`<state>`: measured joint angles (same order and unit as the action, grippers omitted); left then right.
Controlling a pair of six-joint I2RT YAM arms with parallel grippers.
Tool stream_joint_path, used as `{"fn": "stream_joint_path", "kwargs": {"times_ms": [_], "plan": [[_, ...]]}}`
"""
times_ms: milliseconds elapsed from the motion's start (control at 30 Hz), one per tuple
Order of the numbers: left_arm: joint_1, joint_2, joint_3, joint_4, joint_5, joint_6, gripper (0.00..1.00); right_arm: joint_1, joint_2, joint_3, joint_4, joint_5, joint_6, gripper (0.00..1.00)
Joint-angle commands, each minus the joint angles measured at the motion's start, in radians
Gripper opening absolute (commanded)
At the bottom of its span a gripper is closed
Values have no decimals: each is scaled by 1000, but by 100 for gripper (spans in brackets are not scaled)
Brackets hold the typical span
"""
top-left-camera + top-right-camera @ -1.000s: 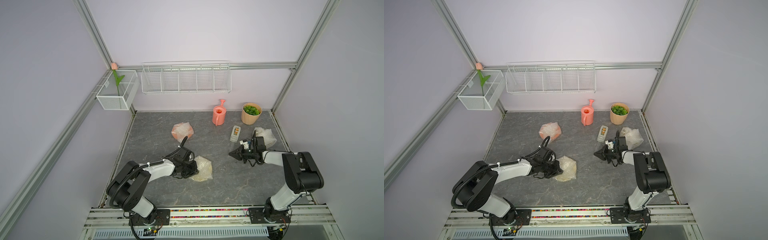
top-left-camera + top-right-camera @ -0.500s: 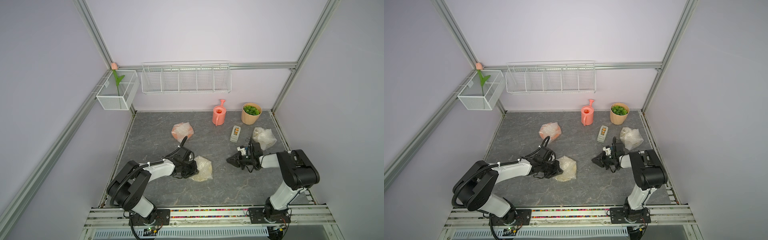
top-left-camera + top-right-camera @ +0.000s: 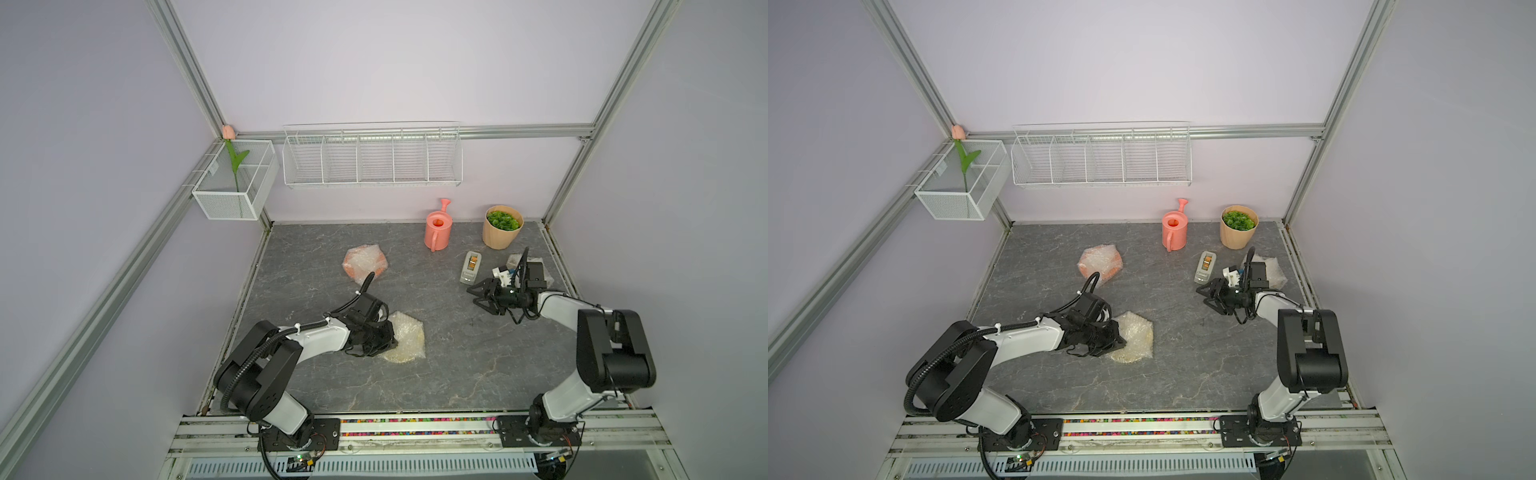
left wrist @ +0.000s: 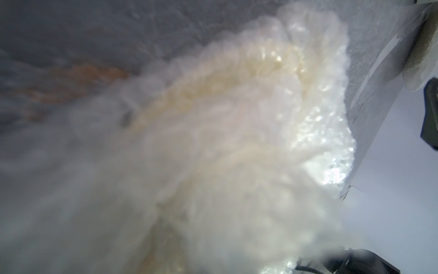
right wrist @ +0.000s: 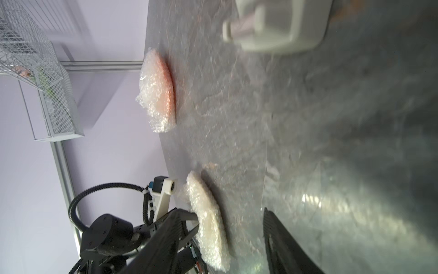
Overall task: Wrap dinner plates in bubble wrap
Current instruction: Tear off the tape using the Tape Cutter.
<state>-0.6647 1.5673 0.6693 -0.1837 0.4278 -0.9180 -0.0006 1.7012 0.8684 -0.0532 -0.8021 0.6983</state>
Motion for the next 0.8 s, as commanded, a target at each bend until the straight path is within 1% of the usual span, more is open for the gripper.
{"fn": "stream_joint_path", "kwargs": {"times_ms": [0, 67, 200, 300, 400, 467, 667, 767], "plan": [[7, 77, -60, -166, -133, 14, 0, 1, 129, 76, 50, -34, -28, 59], [6, 74, -59, -168, -133, 14, 0, 1, 190, 117, 78, -24, -21, 61], [7, 69, -59, -172, -133, 12, 0, 1, 262, 180, 94, 10, -47, 61], [7, 71, -56, -178, -133, 16, 0, 1, 313, 210, 161, -11, -27, 52], [7, 73, -53, -184, -133, 19, 0, -1, 324, 206, 252, -34, 19, 44], [7, 70, -51, -188, -135, 18, 0, -1, 317, 203, 258, -30, 23, 38], [7, 70, -45, -192, -135, 18, 0, -2, 309, 179, 267, -29, 18, 25], [7, 68, -42, -198, -135, 21, 0, -4, 310, 174, 265, -26, 17, 22]]}}
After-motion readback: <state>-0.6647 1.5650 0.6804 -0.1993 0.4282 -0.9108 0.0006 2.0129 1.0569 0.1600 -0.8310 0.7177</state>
